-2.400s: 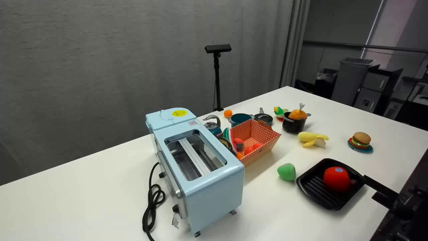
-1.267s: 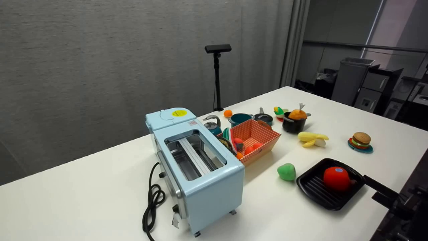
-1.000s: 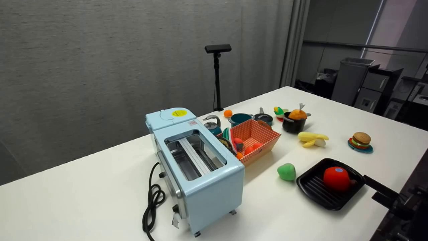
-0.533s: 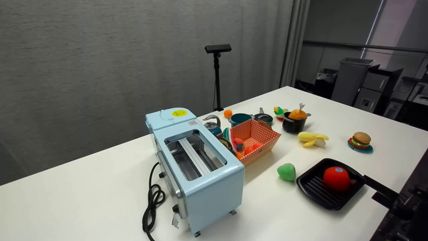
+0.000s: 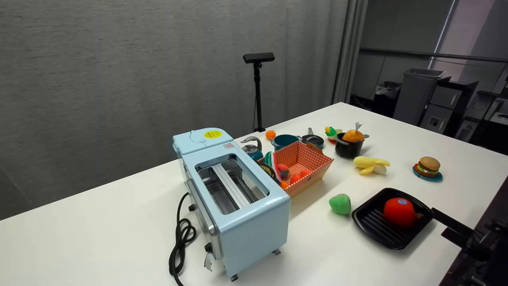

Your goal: Get the toy squishy watermelon and put it in the green pot

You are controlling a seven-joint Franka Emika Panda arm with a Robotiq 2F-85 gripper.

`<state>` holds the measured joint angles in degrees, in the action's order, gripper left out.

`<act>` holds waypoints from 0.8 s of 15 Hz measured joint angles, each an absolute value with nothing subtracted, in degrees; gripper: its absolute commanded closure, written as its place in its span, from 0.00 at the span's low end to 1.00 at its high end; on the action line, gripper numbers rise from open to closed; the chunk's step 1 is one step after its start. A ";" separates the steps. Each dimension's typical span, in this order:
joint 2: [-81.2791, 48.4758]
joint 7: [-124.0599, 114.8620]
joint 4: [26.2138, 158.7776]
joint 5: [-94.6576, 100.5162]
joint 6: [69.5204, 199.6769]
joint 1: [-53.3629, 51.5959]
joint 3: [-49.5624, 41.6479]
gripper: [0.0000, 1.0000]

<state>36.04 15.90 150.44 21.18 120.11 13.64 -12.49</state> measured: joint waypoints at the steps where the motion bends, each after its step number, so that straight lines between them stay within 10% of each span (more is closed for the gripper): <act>1: 36.01 15.83 150.44 21.18 120.11 13.64 -12.49 0.00; 12: 34.09 15.69 150.30 21.09 121.57 13.63 -12.60 0.00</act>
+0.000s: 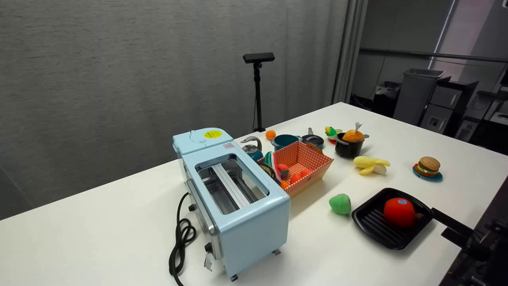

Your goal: Get the toy squishy watermelon and put it in the green pot

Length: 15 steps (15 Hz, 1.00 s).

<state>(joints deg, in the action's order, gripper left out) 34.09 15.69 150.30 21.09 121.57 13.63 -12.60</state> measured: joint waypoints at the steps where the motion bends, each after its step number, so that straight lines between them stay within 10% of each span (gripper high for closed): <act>1: 33.71 15.69 150.28 20.99 121.81 13.59 -12.58 0.00; 15: 29.17 16.01 149.97 20.45 125.39 8.77 -9.70 0.00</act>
<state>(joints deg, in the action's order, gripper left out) 29.17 16.01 149.97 20.45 125.39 8.77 -9.70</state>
